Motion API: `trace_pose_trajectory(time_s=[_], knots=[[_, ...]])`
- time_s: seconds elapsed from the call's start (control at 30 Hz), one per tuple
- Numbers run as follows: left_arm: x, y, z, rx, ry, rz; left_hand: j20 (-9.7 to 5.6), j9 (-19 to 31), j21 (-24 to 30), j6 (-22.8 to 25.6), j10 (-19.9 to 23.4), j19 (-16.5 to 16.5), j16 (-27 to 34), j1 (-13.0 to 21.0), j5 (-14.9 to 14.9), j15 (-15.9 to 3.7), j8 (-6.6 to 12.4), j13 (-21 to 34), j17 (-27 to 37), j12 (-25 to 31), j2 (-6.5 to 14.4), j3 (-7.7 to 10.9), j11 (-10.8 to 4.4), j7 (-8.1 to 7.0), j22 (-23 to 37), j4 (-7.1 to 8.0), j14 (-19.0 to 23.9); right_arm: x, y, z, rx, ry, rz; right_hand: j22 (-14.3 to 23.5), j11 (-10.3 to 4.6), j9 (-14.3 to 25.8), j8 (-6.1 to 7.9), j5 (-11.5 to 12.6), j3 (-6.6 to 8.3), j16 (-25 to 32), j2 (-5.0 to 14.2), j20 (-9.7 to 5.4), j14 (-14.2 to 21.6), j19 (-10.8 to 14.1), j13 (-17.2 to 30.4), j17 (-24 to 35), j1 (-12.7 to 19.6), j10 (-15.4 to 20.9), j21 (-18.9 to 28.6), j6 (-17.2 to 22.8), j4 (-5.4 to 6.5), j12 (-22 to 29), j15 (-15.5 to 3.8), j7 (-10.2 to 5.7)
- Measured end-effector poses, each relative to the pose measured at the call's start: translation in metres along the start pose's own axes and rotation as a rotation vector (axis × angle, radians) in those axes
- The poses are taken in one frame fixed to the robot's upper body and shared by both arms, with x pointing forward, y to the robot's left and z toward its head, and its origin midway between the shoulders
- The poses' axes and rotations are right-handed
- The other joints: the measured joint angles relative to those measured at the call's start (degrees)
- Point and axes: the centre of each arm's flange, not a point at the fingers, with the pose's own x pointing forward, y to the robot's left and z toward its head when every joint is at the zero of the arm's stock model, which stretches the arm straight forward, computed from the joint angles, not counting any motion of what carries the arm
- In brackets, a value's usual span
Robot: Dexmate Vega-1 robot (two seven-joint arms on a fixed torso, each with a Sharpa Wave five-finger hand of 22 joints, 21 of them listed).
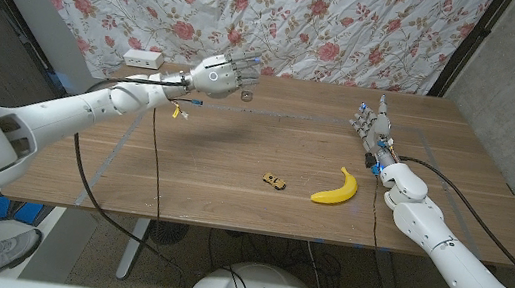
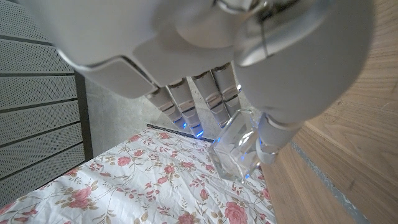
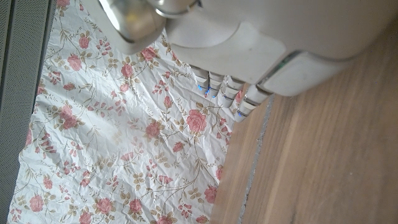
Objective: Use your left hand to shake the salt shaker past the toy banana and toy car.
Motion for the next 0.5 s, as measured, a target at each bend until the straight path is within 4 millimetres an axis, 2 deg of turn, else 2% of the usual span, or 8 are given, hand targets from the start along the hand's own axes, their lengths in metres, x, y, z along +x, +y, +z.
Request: trace_pose_trajectory(time_s=[0.5], knots=[[-0.009, 0.003, 0.023, -0.043, -0.009, -0.005, 0.00, -0.01, 0.00, -0.01, -0.21, 0.00, 0.00, 0.27, -0.07, 0.00, -0.21, 0.00, 0.00, 0.00, 0.23, -0.32, -0.21, -0.01, 0.00, 0.15, 0.00, 0.000, 0.000, 0.000, 0.000, 0.000, 0.000, 0.00, 0.00, 0.00, 0.00, 0.00, 0.00, 0.00, 0.00, 0.00, 0.00, 0.00, 0.00, 0.00, 0.00, 0.00, 0.00, 0.00, 0.00, 0.00, 0.00, 0.00]])
